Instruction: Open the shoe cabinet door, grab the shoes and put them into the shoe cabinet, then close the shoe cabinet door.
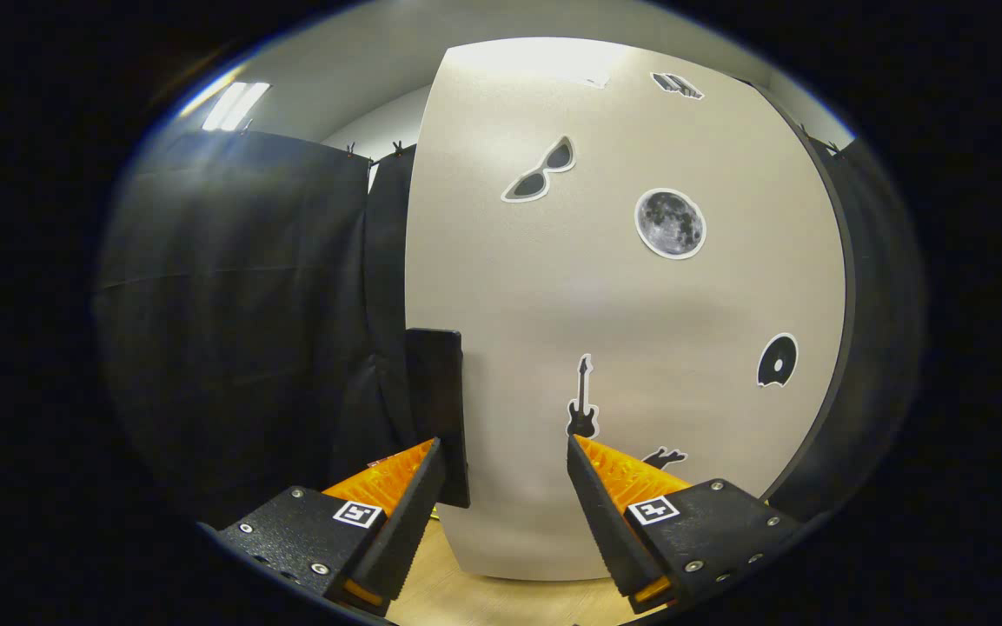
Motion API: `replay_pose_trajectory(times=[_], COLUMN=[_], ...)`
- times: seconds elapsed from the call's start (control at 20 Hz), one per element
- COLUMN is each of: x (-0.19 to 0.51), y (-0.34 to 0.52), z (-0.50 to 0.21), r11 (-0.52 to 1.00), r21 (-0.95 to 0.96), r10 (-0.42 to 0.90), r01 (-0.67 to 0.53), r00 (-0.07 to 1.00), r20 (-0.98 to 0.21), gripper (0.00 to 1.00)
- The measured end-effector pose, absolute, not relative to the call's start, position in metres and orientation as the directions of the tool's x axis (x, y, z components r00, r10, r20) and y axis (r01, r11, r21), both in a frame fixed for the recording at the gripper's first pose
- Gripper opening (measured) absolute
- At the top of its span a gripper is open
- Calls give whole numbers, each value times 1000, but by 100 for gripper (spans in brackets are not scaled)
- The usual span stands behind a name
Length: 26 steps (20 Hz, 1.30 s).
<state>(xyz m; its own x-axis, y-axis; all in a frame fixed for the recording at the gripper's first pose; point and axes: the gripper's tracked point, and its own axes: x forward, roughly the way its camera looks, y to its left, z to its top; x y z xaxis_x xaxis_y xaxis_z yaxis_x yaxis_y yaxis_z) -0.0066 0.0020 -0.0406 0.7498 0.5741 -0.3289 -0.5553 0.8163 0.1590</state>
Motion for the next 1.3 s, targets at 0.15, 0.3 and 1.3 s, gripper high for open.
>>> replay_pose_trajectory(times=[0.15, 0.3, 1.3], x=[-1, 5, -5], y=[5, 8, -57], z=[-41, -42, 6], r11=[839, 864, 937], r21=[147, 128, 140], r10=[540, 499, 349], r01=[-524, -487, -320], r00=[770, 791, 882], r20=[-340, -354, -318], gripper=[89, 93, 94])
